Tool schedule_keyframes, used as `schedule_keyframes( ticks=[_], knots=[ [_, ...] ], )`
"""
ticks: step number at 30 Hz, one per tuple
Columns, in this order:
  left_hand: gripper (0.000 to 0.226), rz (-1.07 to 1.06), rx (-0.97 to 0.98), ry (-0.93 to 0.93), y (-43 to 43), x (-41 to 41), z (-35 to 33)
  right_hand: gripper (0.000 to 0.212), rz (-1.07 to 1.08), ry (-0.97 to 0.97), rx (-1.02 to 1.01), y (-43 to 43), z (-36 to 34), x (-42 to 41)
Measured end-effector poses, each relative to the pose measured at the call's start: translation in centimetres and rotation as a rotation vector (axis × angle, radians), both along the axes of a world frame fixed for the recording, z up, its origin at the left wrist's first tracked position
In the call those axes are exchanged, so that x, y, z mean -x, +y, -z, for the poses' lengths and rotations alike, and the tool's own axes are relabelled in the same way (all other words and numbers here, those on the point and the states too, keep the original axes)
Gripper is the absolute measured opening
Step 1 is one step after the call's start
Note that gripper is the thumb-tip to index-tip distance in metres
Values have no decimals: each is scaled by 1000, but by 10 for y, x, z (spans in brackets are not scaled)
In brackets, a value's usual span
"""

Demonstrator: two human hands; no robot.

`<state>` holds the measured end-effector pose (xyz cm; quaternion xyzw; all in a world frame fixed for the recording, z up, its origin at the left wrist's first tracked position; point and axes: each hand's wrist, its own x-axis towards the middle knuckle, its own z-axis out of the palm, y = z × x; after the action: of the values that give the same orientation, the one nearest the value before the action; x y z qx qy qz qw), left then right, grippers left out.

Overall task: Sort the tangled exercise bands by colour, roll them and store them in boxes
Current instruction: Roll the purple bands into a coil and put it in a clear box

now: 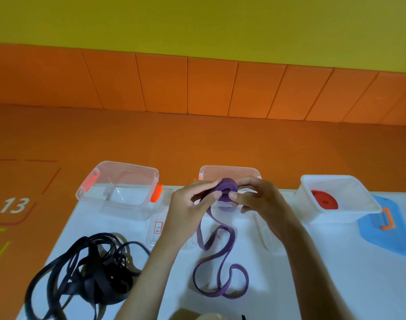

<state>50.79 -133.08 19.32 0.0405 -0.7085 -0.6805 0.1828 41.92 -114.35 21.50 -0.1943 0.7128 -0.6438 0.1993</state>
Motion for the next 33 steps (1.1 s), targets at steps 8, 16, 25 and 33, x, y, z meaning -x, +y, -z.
schedule_keyframes(
  ticks=[8,16,25,33],
  knots=[
    [41,-27,-189,-97,3,7,-2,18,2,8,133,-2,4,0],
    [19,111,29,-174,-7,12,-5,34,-127,-105,107,6,11,6],
    [24,130,20,-173,2,10,-2,33,-63,117,-18,19,5,11],
    [24,167,150,-127,-3,9,-3,35,-76,16,89,18,20,2]
  ],
)
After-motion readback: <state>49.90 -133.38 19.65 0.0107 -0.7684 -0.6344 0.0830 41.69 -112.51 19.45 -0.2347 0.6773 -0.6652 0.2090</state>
